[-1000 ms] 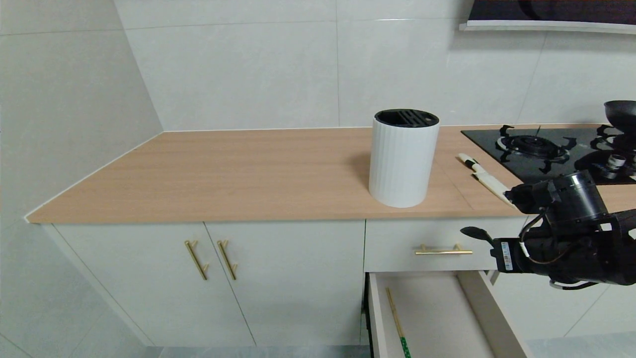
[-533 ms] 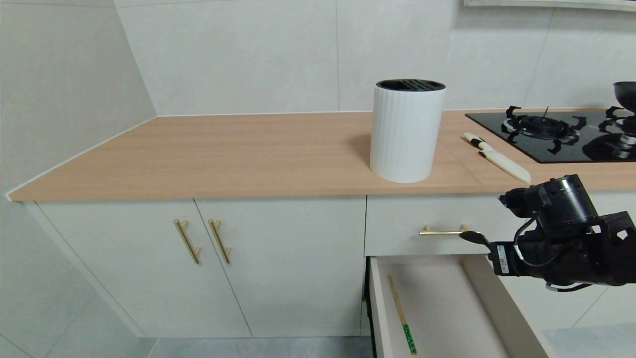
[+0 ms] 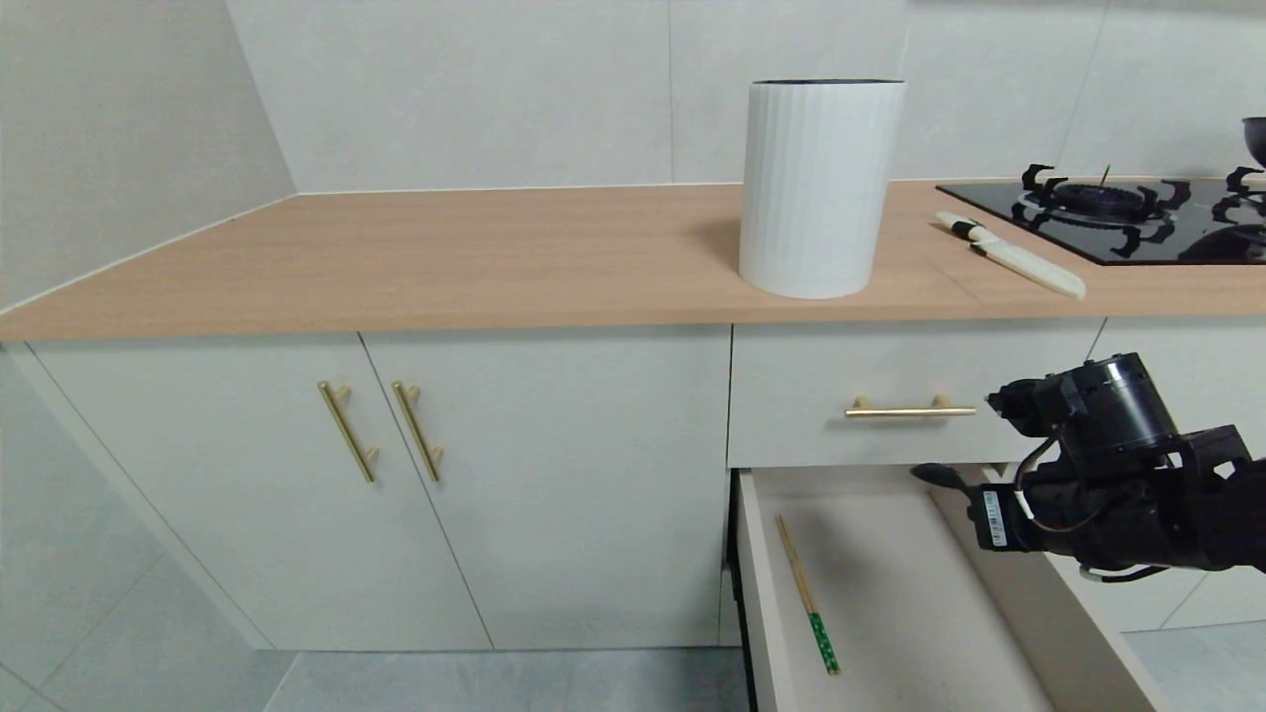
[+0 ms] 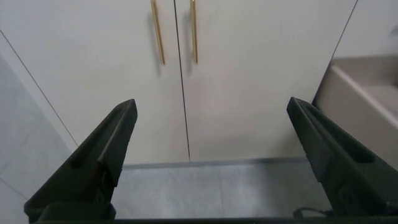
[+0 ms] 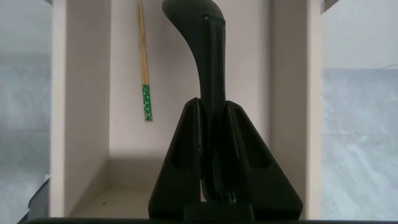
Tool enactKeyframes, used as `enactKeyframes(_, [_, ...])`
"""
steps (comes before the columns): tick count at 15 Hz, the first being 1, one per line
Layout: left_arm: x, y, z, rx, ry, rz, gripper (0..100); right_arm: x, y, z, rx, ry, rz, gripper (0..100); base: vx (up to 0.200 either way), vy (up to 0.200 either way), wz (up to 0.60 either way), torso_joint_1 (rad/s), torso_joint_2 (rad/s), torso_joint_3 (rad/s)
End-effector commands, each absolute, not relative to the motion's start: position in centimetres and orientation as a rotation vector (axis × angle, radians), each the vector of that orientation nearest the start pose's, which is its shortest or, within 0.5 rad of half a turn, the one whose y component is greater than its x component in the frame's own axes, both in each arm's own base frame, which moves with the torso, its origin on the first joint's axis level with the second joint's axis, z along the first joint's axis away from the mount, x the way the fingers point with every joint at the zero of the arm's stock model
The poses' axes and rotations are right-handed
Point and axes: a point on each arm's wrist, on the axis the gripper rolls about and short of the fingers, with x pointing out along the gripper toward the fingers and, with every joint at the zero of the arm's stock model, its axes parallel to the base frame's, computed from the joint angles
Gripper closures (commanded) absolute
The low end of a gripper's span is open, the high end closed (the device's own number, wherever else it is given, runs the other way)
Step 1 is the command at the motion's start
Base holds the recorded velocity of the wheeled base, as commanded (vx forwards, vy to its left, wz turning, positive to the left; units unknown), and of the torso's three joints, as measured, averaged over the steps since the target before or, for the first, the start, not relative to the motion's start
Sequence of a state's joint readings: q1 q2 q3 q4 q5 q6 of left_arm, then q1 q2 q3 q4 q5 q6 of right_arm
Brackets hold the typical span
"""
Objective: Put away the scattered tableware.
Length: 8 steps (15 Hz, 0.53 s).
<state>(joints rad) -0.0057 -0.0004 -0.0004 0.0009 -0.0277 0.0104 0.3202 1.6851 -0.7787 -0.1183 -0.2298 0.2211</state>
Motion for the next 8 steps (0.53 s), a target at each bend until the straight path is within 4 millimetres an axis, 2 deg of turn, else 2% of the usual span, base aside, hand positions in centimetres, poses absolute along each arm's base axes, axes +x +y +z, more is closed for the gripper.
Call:
enactKeyframes(1, [-2.29,-0.05,7.59,0.011,-0.002,-0.034,0,26.27,8.18,12.94,-0.006,0.768,0.001,100,0.0,0.0,0.0,-0.129,0.44,0.315])
enactKeyframes(4, [-2.28,-0.05,7.55,0.011,0.0,-0.034,0,26.32,8.2,12.55,-0.009,0.771,0.001,100,0.0,0.0,0.0,-0.092,0.41,0.299])
enactKeyframes(8, [-2.28,-0.05,7.55,0.011,0.0,-0.034,0,26.59,8.29,12.05,-0.014,0.787,-0.002,100,0.0,0.0,0.0,-0.021,0.09,0.057])
